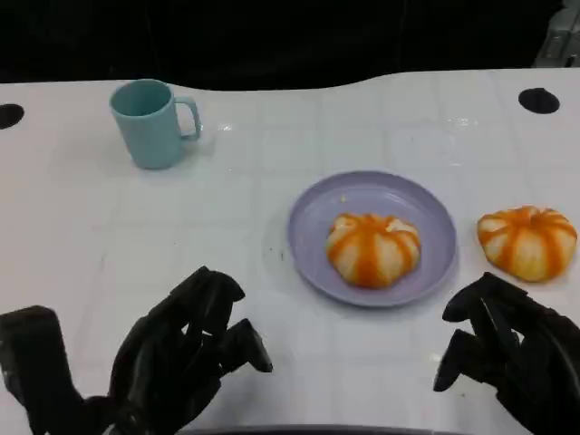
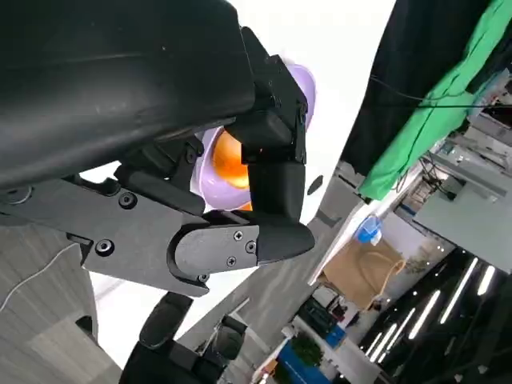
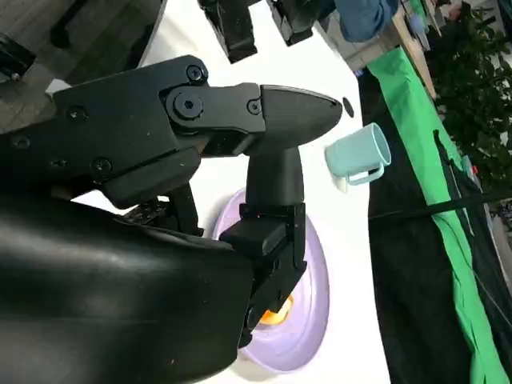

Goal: Grasp the bread from the table and place it into the plate.

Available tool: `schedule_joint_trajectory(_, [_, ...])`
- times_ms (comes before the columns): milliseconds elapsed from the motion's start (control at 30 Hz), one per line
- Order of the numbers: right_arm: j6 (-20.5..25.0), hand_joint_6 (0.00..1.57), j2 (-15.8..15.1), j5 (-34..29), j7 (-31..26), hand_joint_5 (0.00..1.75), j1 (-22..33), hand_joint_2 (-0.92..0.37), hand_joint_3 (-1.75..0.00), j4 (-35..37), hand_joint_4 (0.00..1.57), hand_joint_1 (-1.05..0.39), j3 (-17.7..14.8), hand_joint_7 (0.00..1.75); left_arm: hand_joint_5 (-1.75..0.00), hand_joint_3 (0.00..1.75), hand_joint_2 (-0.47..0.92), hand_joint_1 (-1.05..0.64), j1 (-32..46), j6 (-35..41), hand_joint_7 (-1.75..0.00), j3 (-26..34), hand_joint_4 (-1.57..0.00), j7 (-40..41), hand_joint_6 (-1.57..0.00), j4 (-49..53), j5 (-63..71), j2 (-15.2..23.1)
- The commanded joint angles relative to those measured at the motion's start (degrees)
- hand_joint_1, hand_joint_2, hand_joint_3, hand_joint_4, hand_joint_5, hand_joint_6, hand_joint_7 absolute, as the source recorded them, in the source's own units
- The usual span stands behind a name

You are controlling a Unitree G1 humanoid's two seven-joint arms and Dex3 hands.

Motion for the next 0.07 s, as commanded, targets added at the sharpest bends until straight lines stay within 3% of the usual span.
schedule_joint_trajectory(33, [-1.53,0.49,-0.75,0.54,0.89,1.75,0.09,-0.92,-0.39,0.74,0.63,-0.45,-1.23,1.62,-1.75,0.45,0.92,-0.56,-0.89,-0.86,-1.75,-0.04,-0.86,-0.19,-0.65,0.53,0.20,0.71])
schedule_joint_trajectory(67, [-1.55,0.49,-0.74,0.45,0.81,1.75,0.12,-0.92,-0.38,0.70,0.64,-0.45,-1.22,1.62,-1.75,0.45,0.92,-0.55,-0.93,-0.87,-1.75,-0.08,-0.86,-0.10,-0.65,0.50,0.23,0.65])
